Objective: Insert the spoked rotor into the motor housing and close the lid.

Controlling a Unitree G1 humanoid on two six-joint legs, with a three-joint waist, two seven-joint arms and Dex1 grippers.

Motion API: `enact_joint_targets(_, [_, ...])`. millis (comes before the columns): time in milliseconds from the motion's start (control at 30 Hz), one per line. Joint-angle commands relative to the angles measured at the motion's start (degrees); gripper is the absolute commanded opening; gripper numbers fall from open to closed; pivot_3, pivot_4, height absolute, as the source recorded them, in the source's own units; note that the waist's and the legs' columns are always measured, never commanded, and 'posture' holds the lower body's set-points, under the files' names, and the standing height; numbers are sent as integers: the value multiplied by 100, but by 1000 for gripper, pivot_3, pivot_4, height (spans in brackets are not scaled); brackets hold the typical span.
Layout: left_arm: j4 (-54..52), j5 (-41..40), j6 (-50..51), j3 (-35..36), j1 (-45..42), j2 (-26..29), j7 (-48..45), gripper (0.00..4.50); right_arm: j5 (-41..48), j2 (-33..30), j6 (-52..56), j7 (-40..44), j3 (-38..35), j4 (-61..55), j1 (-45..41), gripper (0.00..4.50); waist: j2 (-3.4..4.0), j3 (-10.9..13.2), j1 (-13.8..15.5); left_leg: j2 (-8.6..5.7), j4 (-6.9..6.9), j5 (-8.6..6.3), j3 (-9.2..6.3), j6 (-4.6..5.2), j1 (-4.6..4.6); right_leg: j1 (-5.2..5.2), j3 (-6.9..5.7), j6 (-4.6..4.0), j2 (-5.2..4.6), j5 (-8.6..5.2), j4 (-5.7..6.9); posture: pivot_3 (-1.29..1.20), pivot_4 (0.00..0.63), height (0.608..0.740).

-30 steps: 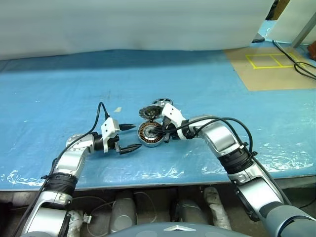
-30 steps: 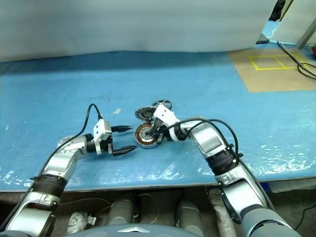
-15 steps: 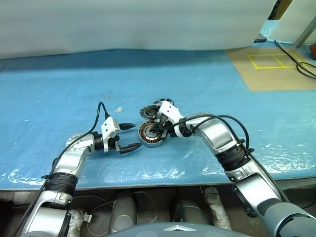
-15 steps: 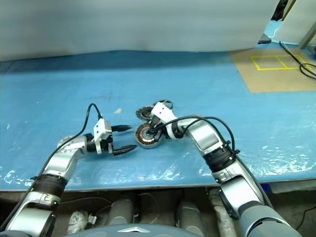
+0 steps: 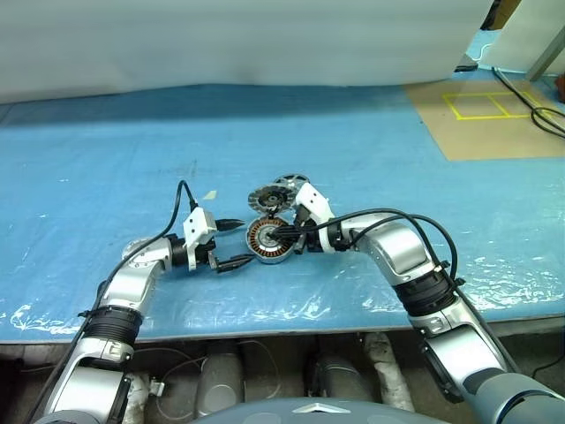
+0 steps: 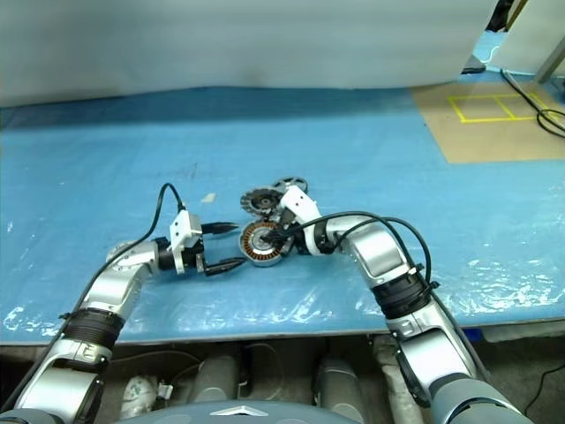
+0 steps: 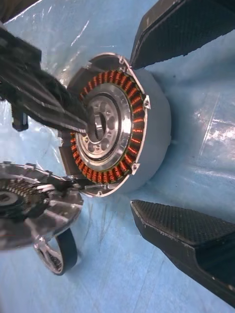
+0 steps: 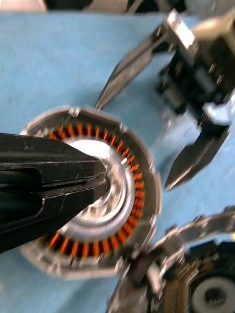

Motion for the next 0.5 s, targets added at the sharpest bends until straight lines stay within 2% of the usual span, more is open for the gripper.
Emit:
enact_joint_targets(33, [-83, -18, -110, 6, -37, 10, -42, 4500, 156, 85, -371, 4, -165, -192, -11, 26, 0, 0, 3, 0, 7, 0, -2, 0, -13, -14, -3, 0, 0, 0, 15, 0, 150, 740])
enact_joint_targets(133, [-91, -30, -90, 22, -26, 13, -34, 4500, 39, 135, -540, -21, 36, -145, -27, 26, 0, 0, 3, 2, 10, 0, -7, 0, -47, -40, -16, 0, 2, 0, 21, 0, 150, 740])
enact_joint_targets(500, [-156, -12, -111, 21, 32, 67, -69, 4500, -444, 93, -907, -182, 321, 446, -80, 26, 0, 0, 3, 1, 19, 0, -8, -1, -42, -31, -15, 2, -1, 2, 22, 0, 150, 740])
